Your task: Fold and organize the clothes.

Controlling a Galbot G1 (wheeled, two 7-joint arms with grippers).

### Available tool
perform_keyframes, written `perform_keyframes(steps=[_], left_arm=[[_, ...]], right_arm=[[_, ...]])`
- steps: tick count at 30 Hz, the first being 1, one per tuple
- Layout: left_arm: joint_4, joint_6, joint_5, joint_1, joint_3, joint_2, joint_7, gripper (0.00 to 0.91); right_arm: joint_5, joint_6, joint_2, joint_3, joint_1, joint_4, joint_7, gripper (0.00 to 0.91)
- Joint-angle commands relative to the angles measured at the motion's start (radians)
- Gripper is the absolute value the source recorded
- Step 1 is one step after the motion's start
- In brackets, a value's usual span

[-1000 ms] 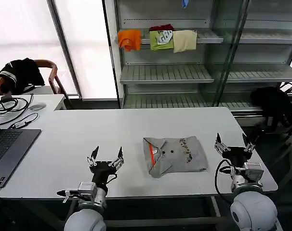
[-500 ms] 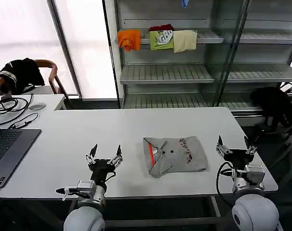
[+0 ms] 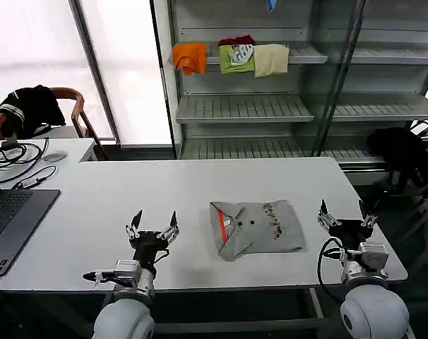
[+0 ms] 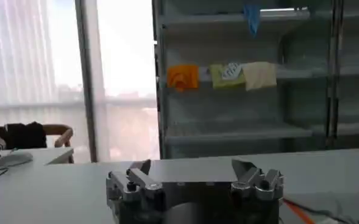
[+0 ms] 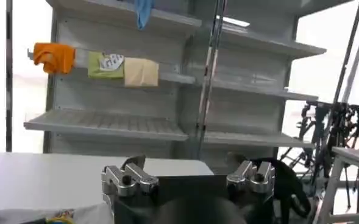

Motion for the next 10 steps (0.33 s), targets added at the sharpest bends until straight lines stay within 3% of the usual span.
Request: perform_keyframes(steps=[1, 10], left_arm=[[0.012, 0.003, -0.014, -0.007, -0.003, 0.001, 0.001, 0.907], [0.009, 0.0, -0.012, -0.007, 0.001, -0.007, 0.01, 0.907]], right_arm=[[0.0, 0.0, -0.004, 0.005, 0.007, 0.001, -0.001, 0.907], [-0.001, -0.002, -0.009, 0.006, 0.009, 0.003, -0.003, 0.907]])
